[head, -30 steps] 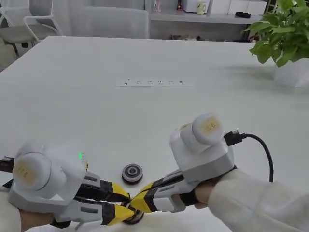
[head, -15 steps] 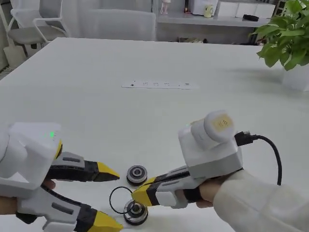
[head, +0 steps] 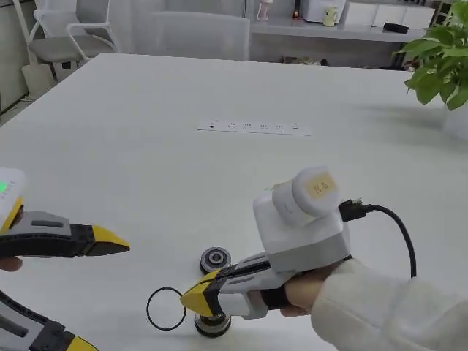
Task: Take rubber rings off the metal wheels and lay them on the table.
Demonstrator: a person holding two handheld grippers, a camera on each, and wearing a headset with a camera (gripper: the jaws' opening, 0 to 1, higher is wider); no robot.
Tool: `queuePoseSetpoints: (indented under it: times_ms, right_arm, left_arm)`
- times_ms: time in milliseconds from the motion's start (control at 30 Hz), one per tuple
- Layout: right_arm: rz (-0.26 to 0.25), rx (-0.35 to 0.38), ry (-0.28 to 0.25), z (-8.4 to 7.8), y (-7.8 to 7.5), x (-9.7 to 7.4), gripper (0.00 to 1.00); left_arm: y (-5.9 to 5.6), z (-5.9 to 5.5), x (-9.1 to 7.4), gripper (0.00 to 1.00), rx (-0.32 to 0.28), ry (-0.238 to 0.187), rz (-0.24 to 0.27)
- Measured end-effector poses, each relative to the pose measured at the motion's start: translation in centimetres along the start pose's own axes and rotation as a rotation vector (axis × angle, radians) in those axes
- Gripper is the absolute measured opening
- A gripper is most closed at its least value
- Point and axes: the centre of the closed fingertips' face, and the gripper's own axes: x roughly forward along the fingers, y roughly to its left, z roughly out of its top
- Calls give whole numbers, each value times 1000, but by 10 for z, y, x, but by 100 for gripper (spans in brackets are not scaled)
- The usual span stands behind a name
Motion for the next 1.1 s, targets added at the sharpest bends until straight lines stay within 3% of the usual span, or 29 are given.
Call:
queuePoseSetpoints:
  times_ms: [167,433,500,800,1100]
  right_arm:
    - [-36,-147,61,-10,-7,16,0]
    - [-68,-168,66,-10,-20,25,3]
    - [-86,-157,61,-11,-25,21,10]
    - [-102,-115,11,-8,-37,-11,9]
    - [-100,-110,29,-32,-37,-32,13]
  left_arm:
    - [4,-5,-5,77,-33,2,26]
    - [3,-1,-3,76,-37,-10,30]
    - [2,-1,1,76,-30,-8,23]
    - [4,15,12,68,7,-44,4]
    - [11,29,43,62,27,-63,-11]
